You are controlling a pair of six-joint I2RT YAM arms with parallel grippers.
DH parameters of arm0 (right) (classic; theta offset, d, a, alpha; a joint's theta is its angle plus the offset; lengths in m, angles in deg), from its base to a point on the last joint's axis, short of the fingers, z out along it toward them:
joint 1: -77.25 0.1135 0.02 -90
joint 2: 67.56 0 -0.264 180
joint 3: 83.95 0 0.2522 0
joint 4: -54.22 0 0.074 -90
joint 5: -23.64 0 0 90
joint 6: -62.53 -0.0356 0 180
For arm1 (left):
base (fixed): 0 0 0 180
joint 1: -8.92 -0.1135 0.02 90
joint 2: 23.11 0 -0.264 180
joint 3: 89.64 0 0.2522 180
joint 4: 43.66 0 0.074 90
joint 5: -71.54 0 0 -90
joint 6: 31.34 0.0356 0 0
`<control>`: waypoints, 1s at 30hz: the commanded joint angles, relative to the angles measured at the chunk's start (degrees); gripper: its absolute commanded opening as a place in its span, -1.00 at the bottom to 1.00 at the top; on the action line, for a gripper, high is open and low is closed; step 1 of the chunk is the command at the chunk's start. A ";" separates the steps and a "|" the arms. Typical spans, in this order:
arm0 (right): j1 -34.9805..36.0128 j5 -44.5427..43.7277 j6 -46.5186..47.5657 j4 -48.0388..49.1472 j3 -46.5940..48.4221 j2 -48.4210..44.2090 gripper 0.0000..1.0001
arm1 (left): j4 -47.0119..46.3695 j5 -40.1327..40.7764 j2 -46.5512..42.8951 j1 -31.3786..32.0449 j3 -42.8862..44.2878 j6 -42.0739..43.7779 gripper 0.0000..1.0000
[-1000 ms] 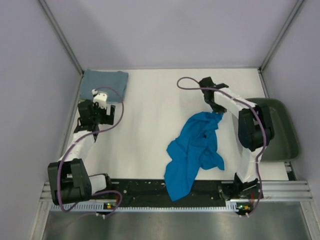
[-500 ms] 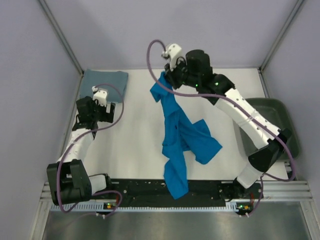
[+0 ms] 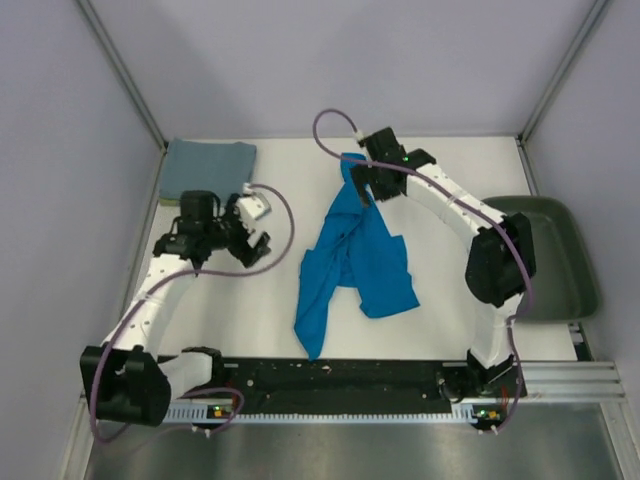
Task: Fold and stack the t-shirts
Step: Move the tshirt to the center of the board, then flatten out the tshirt
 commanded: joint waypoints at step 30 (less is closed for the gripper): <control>-0.62 8.58 -11.73 14.93 -46.93 -37.33 -1.00 | 8.05 33.45 12.62 25.46 11.03 2.74 -1.00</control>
